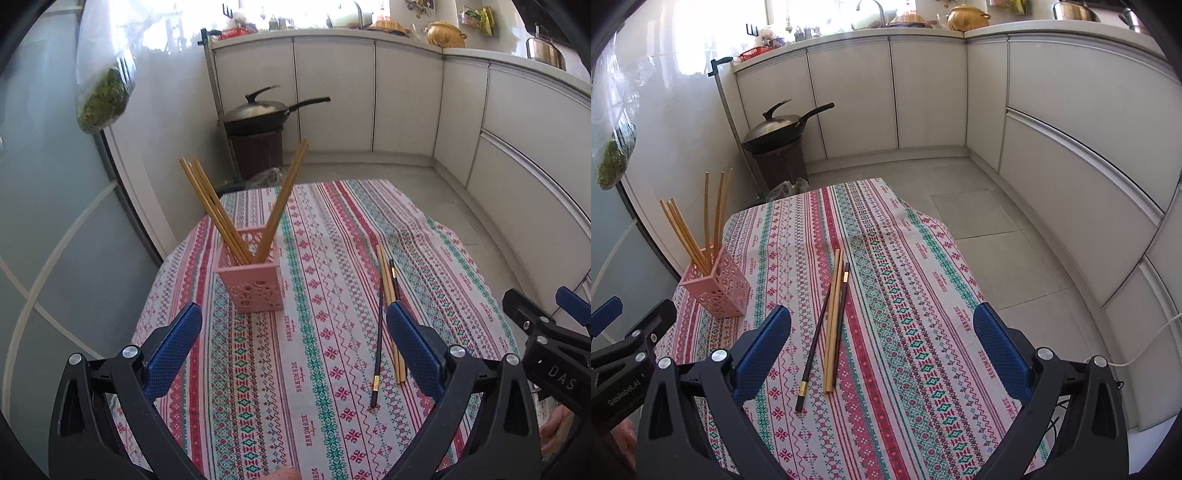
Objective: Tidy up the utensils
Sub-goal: 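Lower the left gripper onto the black chopstick and close on it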
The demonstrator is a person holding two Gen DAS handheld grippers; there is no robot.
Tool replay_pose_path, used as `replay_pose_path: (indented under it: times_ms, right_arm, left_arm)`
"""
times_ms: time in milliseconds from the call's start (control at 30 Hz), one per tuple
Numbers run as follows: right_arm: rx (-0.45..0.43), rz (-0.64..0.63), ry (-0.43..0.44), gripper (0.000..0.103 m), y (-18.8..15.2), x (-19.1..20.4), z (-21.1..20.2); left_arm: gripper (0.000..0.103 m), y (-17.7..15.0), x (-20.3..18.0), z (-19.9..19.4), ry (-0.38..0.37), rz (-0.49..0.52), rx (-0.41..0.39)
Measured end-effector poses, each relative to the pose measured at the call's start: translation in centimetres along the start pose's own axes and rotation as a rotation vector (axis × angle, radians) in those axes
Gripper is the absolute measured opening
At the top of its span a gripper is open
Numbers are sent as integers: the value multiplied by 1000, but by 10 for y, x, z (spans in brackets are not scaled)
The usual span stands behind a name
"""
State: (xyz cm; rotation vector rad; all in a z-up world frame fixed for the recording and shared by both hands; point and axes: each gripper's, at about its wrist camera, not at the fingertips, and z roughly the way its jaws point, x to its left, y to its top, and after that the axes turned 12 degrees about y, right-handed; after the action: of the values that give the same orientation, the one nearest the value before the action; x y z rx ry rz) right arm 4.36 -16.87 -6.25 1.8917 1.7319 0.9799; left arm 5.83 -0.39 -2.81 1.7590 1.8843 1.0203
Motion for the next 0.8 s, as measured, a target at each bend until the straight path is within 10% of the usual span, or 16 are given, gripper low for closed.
replay_pose_path:
  times_ms: [267,667,800]
  right_arm:
    - [32,86,-36,96,-4,-27,2]
    - [92,185,-34,96,-5,-52,15]
    - [115,198,-35,96,-6,-55,24]
  left_arm:
    - [92,-42,-42,69,-125,131,287]
    - [49,-84,-90,107,-194,314,376]
    - [13,-84,-94,107,-270,318,346]
